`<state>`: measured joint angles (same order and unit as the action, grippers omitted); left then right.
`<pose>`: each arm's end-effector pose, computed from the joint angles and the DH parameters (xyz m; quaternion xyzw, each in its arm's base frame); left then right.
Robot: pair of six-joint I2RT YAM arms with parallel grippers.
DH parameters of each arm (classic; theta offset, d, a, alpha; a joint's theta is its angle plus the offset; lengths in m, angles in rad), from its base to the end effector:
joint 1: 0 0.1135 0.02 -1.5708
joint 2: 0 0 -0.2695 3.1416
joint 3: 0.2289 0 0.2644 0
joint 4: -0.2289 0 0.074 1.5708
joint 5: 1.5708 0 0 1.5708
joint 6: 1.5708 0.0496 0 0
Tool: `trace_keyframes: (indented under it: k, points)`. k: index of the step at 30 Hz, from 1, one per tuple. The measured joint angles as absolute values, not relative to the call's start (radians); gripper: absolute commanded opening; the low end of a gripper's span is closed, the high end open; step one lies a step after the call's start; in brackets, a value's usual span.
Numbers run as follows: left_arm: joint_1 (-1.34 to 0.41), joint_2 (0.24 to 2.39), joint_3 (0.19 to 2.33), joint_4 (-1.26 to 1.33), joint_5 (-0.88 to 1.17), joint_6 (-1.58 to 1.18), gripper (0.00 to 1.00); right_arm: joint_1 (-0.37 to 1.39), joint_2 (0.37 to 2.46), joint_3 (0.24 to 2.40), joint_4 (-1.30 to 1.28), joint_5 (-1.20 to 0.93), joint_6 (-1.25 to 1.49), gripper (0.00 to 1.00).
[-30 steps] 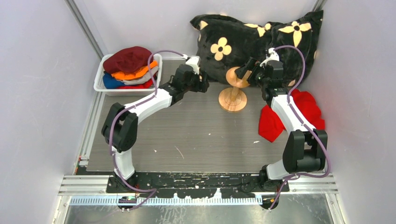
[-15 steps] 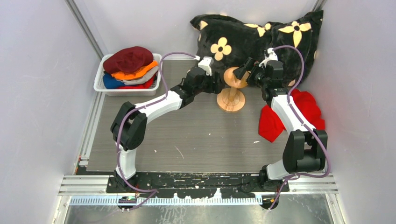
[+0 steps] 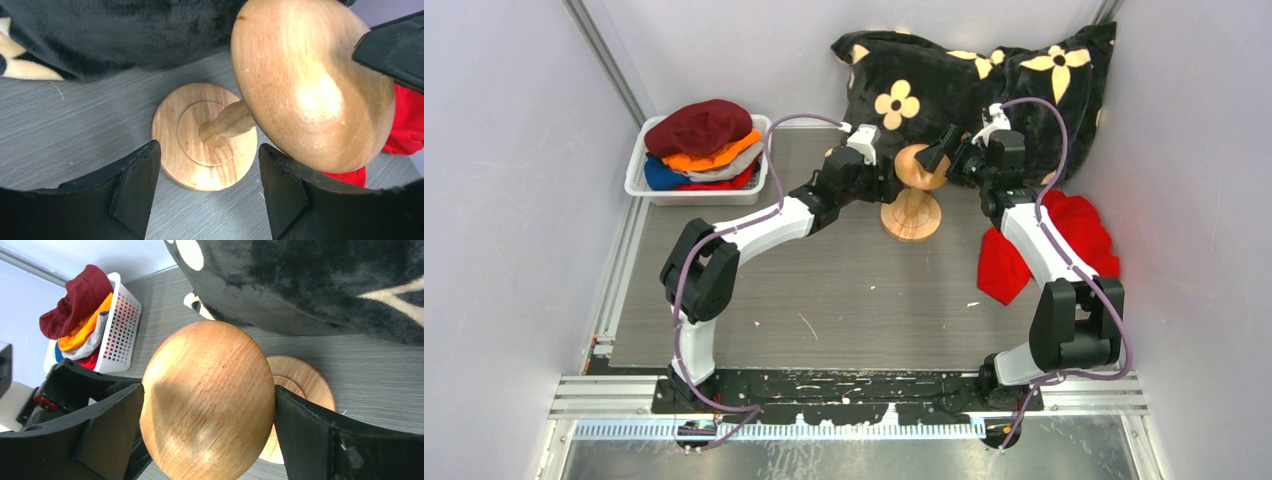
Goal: Stack the hats
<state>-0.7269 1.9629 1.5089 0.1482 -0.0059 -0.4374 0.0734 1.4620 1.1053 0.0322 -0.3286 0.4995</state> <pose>0.3728 -0.3311 0.2663 0.1146 0.7984 -0.3230 0.4951 0.3655 0.0429 0.3091 0.0761 0.8032 0.2901 0.5148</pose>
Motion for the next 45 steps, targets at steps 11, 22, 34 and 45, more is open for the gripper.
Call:
trace_keyframes:
  k: [11, 22, 34, 45]
  points:
    - [-0.727, 1.886, 1.401, 0.145, -0.044, -0.402, 0.72, 0.152, 1.462, 1.089, 0.06, -0.331, 0.499, 1.0]
    - [-0.727, 1.718, 1.269, 0.142, -0.105, -0.357, 0.72, 0.245, 1.462, 1.049, 0.086, -0.337, 0.499, 1.0]
    - [-0.727, 1.546, 1.086, 0.115, -0.193, -0.326, 0.72, 0.289, 1.462, 0.974, 0.21, -0.35, 0.499, 1.0]
    - [-0.727, 1.497, 1.055, 0.084, -0.244, -0.293, 0.72, 0.282, 1.498, 1.028, 0.2, -0.341, 0.469, 1.0]
